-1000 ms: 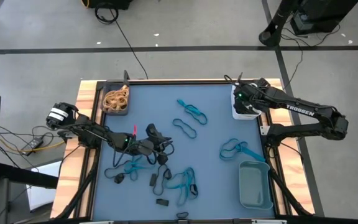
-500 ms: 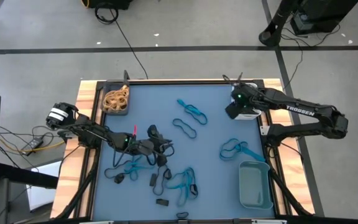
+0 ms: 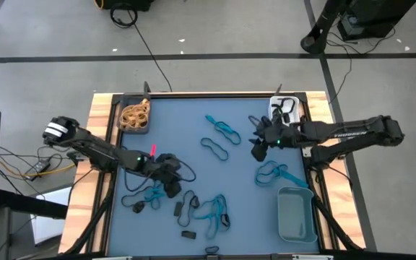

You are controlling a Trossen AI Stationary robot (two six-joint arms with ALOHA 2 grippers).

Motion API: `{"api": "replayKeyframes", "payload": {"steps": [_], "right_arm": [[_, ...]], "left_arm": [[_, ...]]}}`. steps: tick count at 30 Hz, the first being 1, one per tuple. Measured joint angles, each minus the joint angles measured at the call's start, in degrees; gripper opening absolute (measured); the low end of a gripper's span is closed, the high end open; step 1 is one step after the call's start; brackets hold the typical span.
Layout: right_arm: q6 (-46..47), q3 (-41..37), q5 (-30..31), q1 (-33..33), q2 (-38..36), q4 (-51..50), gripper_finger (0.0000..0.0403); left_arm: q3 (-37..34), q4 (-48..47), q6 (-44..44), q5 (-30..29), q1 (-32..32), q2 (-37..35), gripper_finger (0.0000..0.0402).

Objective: Sort rubber bands into baskets
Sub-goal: Put the black rubber band into the white bin

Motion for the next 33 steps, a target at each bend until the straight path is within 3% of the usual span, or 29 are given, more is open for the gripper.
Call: {"api": "replayKeyframes", "payload": {"steps": [3,8,16,24,33], "right_arm": [[1.2,-3.2,1.8,3.4,1.5,4.8,0.0168],[1.2,-11.8,-0.7,6.0,6.5,21.1,0.0156],[-1.2,-20.2,-3.6,7.0,15.5,44.2,0.0153],[-1.3,-20.7,-8.3,7.3,22.5,51.7,0.0152],[-1.3,-20.7,-9.9,7.3,23.6,55.0,0.015]], "left_arm": [[0.0,-8.0,-6.5,0.2,-2.4,-3.3,0.0067],[0.0,-17.7,-14.1,0.2,-7.1,-8.3,0.0063],[0.0,-24.8,-21.0,0.4,-14.1,-13.1,0.0053],[0.0,-34.8,-24.8,6.4,-20.6,-11.6,0.0048],[-0.1,-35.5,-26.3,5.0,-24.4,-8.3,0.0048]]}}
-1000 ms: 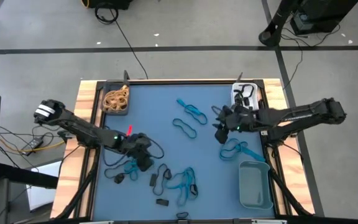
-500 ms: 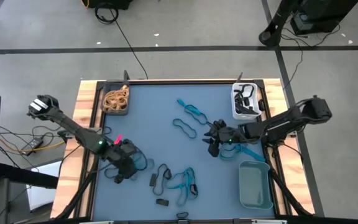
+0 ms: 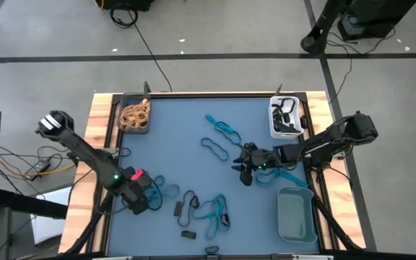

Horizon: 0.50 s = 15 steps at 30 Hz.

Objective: Sort rubber bands into baskets
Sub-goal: Put the black rubber band into the white bin

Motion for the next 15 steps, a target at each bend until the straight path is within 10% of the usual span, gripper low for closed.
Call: {"api": "replayKeyframes", "payload": {"steps": [15], "right_arm": [[0.6,0.0,-1.4,0.1,0.0,1.4,0.0131]], "left_arm": [[-1.9,3.1,0.7,1.0,-0.7,5.5,0.0006]]}}
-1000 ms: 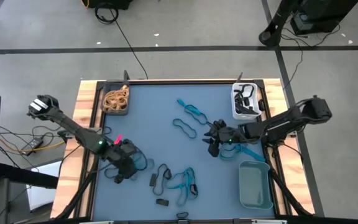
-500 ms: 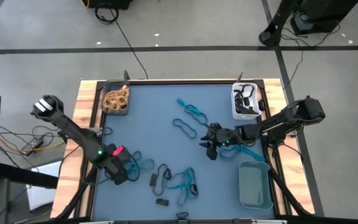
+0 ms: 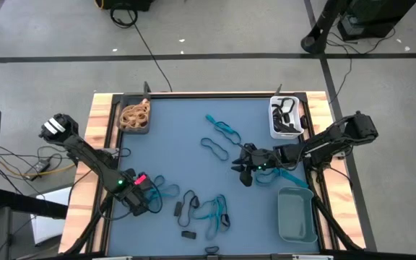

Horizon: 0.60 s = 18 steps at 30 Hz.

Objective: Sort rubber bands into baskets
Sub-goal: Put the black rubber band into the white bin

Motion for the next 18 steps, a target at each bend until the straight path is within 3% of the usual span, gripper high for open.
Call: {"api": "replayKeyframes", "payload": {"steps": [6,12,18], "right_arm": [[0.0,0.0,-3.8,0.2,0.9,2.1,0.0083],[-0.2,0.3,-3.9,1.5,5.0,12.2,0.0073],[-2.8,3.3,-4.1,3.0,8.8,12.7,0.0074]], "left_arm": [[6.7,-11.9,1.0,-8.5,0.5,0.0,0.0003],[14.8,-17.0,6.2,-16.8,2.1,0.0,0.0002],[18.2,-15.7,9.8,-16.1,2.9,-0.1,0.0006]]}}
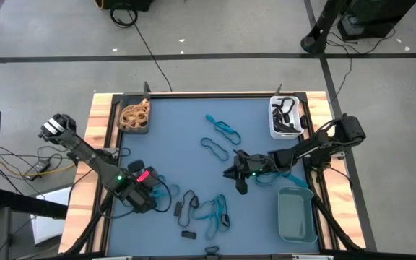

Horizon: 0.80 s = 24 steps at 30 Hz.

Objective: Sort rubber bands into baskets
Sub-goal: Put the black rubber band into the white bin

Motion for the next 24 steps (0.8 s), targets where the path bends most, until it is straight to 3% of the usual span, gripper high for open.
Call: {"api": "replayKeyframes", "payload": {"steps": [8,15,20,24], "right_arm": [[-0.4,1.1,0.0,0.6,1.9,-0.4,0.0077],[-0.4,1.1,0.0,0.5,1.9,-0.5,0.0081],[-0.4,1.1,0.0,0.5,1.9,-0.6,0.0085],[-0.4,1.1,-1.7,0.5,1.9,-0.6,0.0085]], "left_arm": [[-5.8,1.9,-3.5,5.0,-1.3,0.0,0.007],[-15.1,11.5,-6.2,14.7,-2.2,0.0,0.0137],[-19.6,15.1,-7.8,15.7,-2.2,-0.2,0.0144],[-21.0,15.3,-9.4,15.4,-2.1,-0.3,0.0126]]}}
